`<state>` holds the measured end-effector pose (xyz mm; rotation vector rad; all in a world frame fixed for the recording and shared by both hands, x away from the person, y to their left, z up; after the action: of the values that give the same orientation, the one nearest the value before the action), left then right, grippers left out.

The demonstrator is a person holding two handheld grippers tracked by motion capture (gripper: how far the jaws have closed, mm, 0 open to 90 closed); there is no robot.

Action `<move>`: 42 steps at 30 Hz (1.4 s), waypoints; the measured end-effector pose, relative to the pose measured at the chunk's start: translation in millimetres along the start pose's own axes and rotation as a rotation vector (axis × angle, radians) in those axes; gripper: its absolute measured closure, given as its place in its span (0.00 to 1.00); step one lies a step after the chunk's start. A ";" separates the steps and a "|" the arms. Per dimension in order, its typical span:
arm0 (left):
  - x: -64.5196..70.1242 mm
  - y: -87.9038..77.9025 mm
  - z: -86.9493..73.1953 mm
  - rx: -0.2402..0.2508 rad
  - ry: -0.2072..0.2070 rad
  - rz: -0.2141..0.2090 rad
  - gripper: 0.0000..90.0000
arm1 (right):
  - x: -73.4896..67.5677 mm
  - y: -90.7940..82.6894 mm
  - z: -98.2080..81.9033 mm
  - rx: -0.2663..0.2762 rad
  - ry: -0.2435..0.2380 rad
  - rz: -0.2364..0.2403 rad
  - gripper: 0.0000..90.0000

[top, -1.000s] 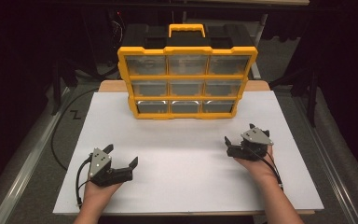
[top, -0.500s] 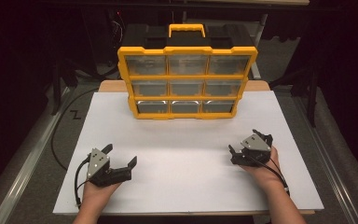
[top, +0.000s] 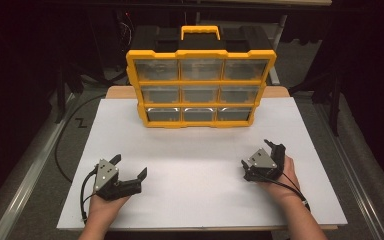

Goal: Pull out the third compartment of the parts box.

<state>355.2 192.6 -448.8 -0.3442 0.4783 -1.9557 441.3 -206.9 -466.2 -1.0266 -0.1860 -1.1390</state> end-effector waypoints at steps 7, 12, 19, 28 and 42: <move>-0.1 -0.3 0.2 0.002 -0.001 -0.001 0.04 | -4.2 -3.4 3.1 -0.011 -0.094 -0.043 0.02; -0.1 -0.5 0.3 0.003 -0.002 -0.002 0.04 | -8.2 -6.3 6.7 -0.008 -0.144 -0.071 0.02; -0.2 -0.5 0.5 0.004 -0.001 -0.001 0.04 | -11.1 -8.6 8.3 -0.015 -0.205 -0.107 0.02; -0.4 -0.7 0.6 0.005 0.000 0.000 0.04 | -15.5 -12.0 11.6 -0.022 -0.303 -0.151 0.03; 0.2 -1.0 0.8 0.004 0.005 -0.002 0.04 | -25.8 -21.4 21.6 -0.016 -0.487 -0.245 0.03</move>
<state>354.7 192.7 -447.6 -0.3368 0.4775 -1.9598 419.8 -174.5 -457.2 -1.3096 -0.7072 -1.0912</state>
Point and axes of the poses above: each handheld gripper's, and its own axes: y roughly forward along the jaws, z roughly out of its top, x roughly to its right, the point moved 7 cm from there along y, roughly forward along the jaws, and after that the axes turned 12 degrees about -x, right-handed, at the moved point
